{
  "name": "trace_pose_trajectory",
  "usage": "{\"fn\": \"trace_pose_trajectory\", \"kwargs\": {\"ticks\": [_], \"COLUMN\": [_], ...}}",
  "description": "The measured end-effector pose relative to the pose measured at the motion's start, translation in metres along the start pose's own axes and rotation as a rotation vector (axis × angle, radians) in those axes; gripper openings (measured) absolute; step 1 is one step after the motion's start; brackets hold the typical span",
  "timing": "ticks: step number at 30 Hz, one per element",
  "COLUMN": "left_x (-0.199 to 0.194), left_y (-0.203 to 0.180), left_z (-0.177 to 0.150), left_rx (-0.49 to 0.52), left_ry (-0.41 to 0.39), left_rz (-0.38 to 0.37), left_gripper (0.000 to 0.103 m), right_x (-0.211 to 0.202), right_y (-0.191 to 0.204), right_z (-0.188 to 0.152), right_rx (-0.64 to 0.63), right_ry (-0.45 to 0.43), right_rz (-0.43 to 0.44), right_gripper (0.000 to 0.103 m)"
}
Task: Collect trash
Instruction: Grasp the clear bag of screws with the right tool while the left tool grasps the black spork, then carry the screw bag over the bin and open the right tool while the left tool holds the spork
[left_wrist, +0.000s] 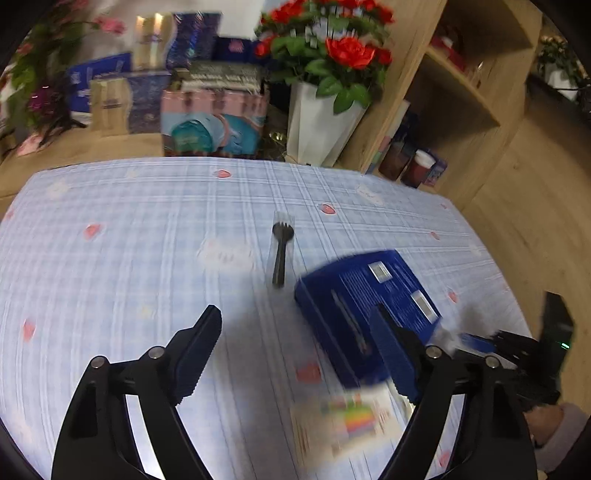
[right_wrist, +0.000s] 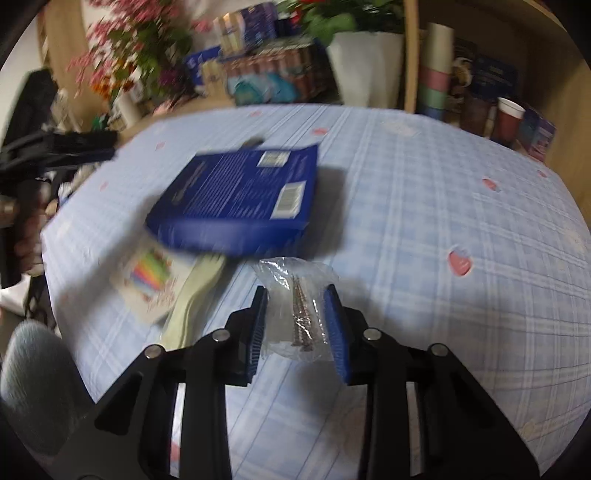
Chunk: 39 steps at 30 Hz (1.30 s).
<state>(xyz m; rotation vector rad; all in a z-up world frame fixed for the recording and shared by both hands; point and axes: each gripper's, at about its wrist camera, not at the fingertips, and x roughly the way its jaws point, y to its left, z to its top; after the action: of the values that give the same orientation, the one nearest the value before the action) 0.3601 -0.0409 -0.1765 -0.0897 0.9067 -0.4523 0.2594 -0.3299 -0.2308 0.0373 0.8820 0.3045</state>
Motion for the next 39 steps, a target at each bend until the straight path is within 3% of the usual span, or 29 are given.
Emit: {"fn": "trace_pose_trajectory", "kwargs": {"ticks": [3,6,13,17,19,20,21,30,39], "left_x": [0.048,0.082,0.130,0.145,0.148,0.149,0.149,0.094,-0.015], "left_y": [0.006,0.012,0.010,0.001,-0.008,-0.009,-0.007,0.016,0.005], "left_z": [0.030,0.046,0.057,0.058,0.058,0.057,0.057,0.055,0.046], "left_rx": [0.000,0.005,0.042,0.073,0.138,0.150,0.145,0.081,0.080], "left_ry": [0.065,0.108,0.183,0.199,0.200,0.202,0.202,0.125,-0.002], "left_rz": [0.017,0.033,0.027,0.067,0.142,0.162,0.158,0.120,0.054], "left_gripper": [0.062,0.056,0.055,0.054,0.031,0.009,0.009,0.009,0.009], "right_x": [0.000,0.002,0.002,0.001,0.002,0.002,0.000,-0.022,-0.060], "right_y": [-0.013,-0.028,-0.050,-0.052,-0.051,-0.050,-0.049,-0.027,0.014], "right_z": [0.010,0.016,0.016,0.010,0.009,0.008,0.007,0.012,0.015], "right_rx": [0.053,0.098,0.178,0.195,0.202,0.203,0.207,0.189,0.144], "right_ry": [-0.029,-0.042,-0.061,-0.054,-0.048,-0.047,-0.049,-0.074,-0.120], "right_rz": [-0.016,-0.029,-0.024,-0.022,-0.017,-0.016,-0.014,0.003,0.029], "right_gripper": [0.031,0.030,0.030,0.030,0.030,0.030,0.030,0.030,0.030]}}
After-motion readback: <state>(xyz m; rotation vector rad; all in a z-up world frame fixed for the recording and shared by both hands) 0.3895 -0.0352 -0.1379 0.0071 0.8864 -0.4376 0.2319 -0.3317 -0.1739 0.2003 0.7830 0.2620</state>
